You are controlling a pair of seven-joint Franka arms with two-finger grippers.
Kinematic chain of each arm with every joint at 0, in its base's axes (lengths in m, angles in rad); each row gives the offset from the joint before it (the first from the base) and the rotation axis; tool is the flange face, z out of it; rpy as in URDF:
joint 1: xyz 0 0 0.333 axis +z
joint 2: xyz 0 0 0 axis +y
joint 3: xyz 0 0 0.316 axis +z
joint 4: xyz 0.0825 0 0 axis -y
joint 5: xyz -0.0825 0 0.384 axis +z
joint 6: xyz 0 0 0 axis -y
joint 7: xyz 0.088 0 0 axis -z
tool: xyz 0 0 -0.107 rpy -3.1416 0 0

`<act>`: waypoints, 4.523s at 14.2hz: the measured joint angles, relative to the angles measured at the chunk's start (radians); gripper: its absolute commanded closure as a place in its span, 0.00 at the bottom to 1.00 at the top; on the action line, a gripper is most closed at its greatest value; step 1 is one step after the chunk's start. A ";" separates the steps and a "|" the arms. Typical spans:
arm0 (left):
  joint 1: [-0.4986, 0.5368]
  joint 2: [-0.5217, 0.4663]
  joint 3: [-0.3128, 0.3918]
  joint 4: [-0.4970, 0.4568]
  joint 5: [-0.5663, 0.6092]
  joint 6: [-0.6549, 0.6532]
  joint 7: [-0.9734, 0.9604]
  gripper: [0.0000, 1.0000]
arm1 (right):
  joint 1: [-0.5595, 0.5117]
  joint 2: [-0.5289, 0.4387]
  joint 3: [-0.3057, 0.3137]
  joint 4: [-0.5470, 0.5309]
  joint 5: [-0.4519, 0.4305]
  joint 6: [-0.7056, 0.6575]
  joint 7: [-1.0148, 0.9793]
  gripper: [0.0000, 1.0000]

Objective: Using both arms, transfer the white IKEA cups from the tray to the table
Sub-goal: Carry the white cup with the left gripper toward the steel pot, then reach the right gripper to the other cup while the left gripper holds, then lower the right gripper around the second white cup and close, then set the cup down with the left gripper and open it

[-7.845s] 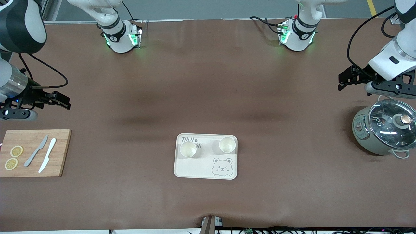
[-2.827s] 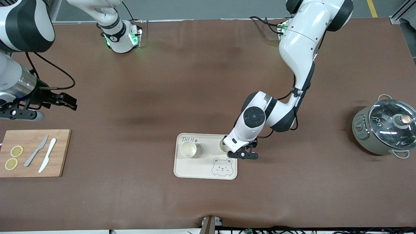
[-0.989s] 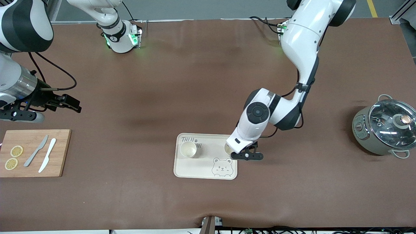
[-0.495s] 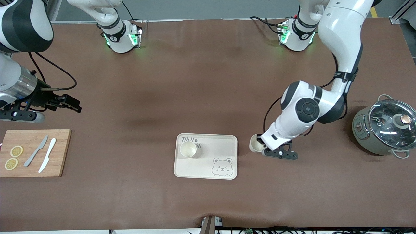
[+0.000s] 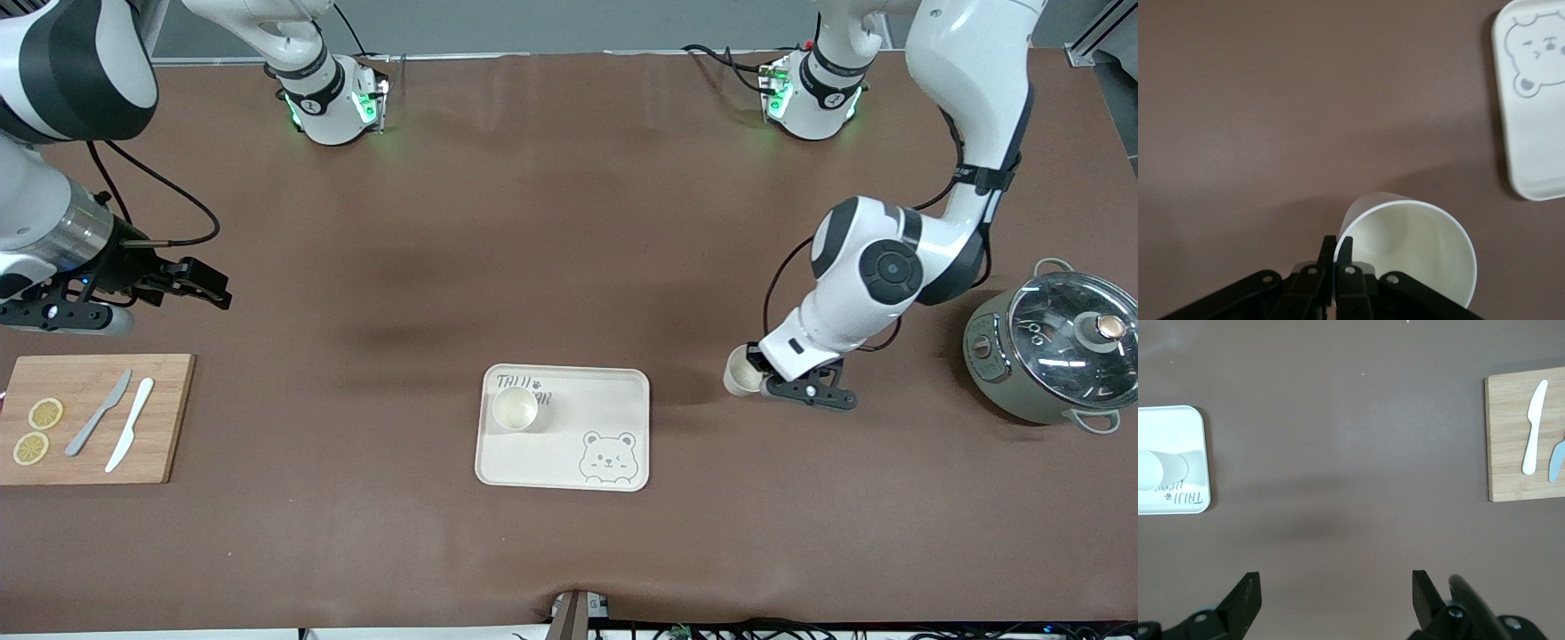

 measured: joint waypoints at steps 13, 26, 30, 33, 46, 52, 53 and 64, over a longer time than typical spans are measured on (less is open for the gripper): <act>0.624 -0.126 -0.395 -0.324 0.000 0.149 0.278 1.00 | 0.361 0.155 0.006 0.003 -0.003 0.270 0.727 0.00; 0.766 -0.241 -0.398 -0.585 0.000 0.341 0.425 1.00 | 0.482 0.550 -0.010 0.221 -0.175 0.422 1.044 0.00; 0.794 -0.240 -0.398 -0.597 0.000 0.349 0.451 1.00 | 0.483 0.585 -0.010 0.223 -0.176 0.486 1.044 0.00; 0.814 -0.232 -0.398 -0.601 0.000 0.349 0.468 1.00 | 0.482 0.600 -0.014 0.224 -0.194 0.496 1.045 0.00; 0.819 -0.176 -0.400 -0.599 0.000 0.382 0.470 0.80 | 0.482 0.696 -0.017 0.224 -0.221 0.559 1.045 0.00; 0.819 -0.176 -0.421 -0.597 0.000 0.387 0.471 0.35 | 0.487 0.709 -0.015 0.224 -0.221 0.570 1.045 0.00; 0.819 -0.176 -0.421 -0.597 0.000 0.388 0.471 0.29 | 0.487 0.714 -0.015 0.224 -0.221 0.576 1.045 0.00; 0.819 -0.176 -0.421 -0.569 0.000 0.390 0.471 0.00 | 0.487 0.721 -0.017 0.225 -0.221 0.581 1.052 0.81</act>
